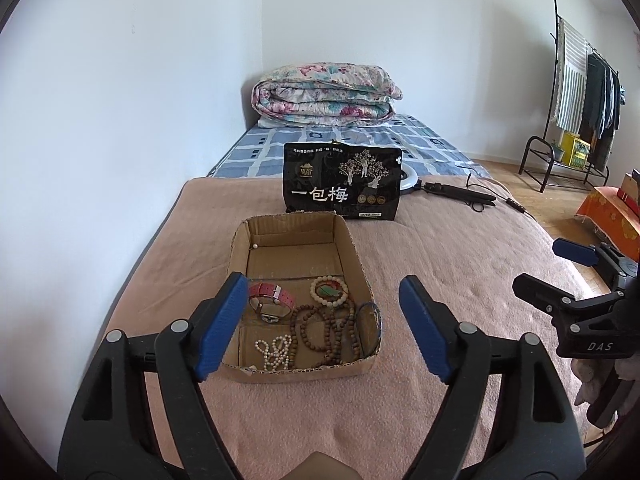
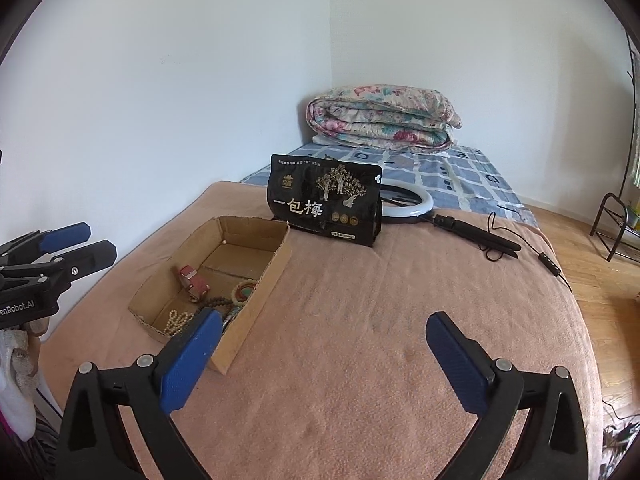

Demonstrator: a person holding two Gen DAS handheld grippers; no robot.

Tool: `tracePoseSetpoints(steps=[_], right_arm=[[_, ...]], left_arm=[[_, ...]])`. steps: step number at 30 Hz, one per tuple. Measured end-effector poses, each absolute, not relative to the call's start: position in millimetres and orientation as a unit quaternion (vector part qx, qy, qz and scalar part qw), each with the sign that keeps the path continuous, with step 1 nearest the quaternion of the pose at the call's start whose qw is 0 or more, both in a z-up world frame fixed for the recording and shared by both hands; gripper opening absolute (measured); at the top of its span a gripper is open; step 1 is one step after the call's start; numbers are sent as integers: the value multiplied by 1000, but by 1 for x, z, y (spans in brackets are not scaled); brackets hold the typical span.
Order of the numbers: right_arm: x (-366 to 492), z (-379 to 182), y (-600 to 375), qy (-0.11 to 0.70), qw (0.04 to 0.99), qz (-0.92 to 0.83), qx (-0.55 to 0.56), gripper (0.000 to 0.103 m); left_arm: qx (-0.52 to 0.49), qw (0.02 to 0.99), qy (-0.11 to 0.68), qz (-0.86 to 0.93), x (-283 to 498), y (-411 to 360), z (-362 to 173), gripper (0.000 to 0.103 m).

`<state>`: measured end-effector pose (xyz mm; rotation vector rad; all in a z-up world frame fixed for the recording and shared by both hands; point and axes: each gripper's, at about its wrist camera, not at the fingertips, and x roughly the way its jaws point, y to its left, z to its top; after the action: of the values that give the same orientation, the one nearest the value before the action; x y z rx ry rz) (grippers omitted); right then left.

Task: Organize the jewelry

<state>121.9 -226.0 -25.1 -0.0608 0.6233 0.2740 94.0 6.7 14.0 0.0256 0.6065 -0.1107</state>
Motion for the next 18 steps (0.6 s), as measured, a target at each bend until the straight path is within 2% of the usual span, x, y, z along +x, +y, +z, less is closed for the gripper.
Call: tracePoseSetpoints(steps=[5,8,18], right_arm=[[124,-29,-225,308,941,132,-35,103],[124,-29,-224,306,942,130,-40,103],[122,-31,-222,304,943,126,-46,103]], left_arm=[[16,953,296,-55,95,3,13,82],[19,954,294,-54,94,2,12,87],[21,954,294,-53,93,2,14,89]])
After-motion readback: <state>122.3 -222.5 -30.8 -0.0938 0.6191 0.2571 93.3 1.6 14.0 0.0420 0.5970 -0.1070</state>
